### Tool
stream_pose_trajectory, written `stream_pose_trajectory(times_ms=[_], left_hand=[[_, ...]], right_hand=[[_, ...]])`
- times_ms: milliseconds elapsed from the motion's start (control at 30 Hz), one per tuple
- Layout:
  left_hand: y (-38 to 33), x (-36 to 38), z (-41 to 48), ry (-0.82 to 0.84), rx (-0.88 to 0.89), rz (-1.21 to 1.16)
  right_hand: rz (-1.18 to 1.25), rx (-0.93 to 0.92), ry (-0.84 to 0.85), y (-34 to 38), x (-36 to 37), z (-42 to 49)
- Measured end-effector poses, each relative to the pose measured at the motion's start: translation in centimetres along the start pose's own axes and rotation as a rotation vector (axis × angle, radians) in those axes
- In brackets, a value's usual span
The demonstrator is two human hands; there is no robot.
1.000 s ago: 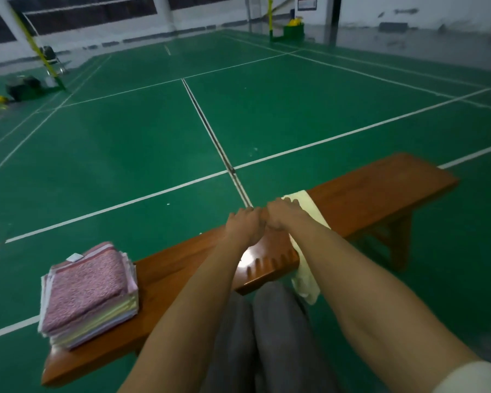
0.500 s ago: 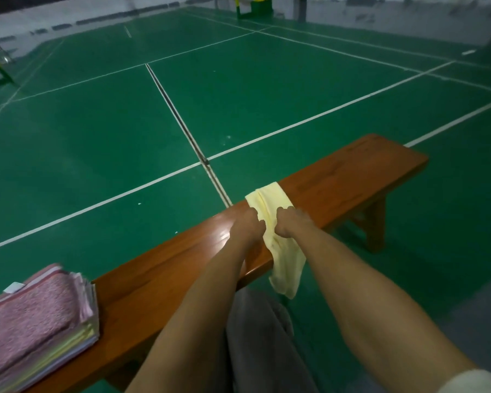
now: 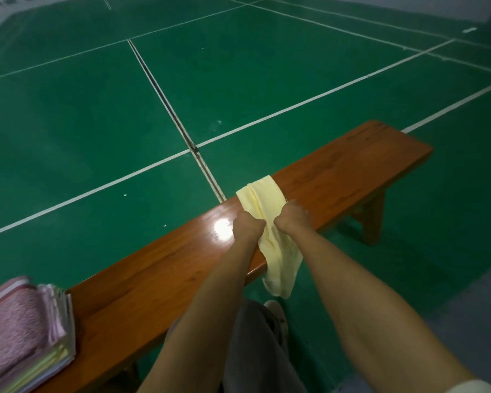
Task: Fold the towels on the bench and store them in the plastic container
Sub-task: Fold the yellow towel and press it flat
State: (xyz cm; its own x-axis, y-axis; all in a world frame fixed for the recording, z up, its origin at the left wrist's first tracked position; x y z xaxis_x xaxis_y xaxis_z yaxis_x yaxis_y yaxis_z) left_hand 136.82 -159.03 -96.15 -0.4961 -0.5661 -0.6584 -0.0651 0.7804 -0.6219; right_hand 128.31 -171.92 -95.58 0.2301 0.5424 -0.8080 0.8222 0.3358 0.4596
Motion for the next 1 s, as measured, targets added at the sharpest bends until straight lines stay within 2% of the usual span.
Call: stream_pose_trajectory(times_ms=[133,233,400,567,667,867,1000], left_hand=[[0.3,1.4,0.3,0.154,-0.028,-0.014],[0.7,1.3,0.2,0.195,-0.072,-0.132],[1.7,-2.5,-0.1,0.074,-0.160,-0.451],[1.4,-8.5,-0.3,-0.114,-0.094,-0.483],[1.5,-11.9,-0.6,-0.172,-0.080,-0.508],[1.6,-17.7,-3.1,-0.112,-0.064,-0.818],[2.8,-21.3,-3.8,-0.114,-0.027,-0.860]], right_hand=[[0.169,-0.010,0.149,0.4,1.5,0.3],[0.209,-0.035,0.179,0.6,1.6,0.0],[0.270,-0.036,0.130,1.9,-0.3,-0.6],[0.387,-0.063,0.008,5.5,-3.9,-2.2],[0.515,-0.047,-0.004,7.5,-5.3,-3.9],[1.058,-0.012,0.210,10.5,-4.3,-7.1],[1.174,-0.038,0.350,12.4,-3.3,-8.2]])
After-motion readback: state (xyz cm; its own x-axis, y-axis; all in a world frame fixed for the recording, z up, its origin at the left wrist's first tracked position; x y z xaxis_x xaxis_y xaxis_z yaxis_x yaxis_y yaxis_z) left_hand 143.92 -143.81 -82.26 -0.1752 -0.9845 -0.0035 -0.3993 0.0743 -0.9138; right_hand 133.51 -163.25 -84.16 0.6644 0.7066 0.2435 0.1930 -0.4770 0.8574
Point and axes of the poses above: each hand's wrist, its own z-axis towards the middle knuckle, its own x-axis out of the palm, y = z × x, the point moved 7 cm from there along z, towards the middle knuckle, and after that the axes turned 3 degrees about z, right-handed, at the moved point
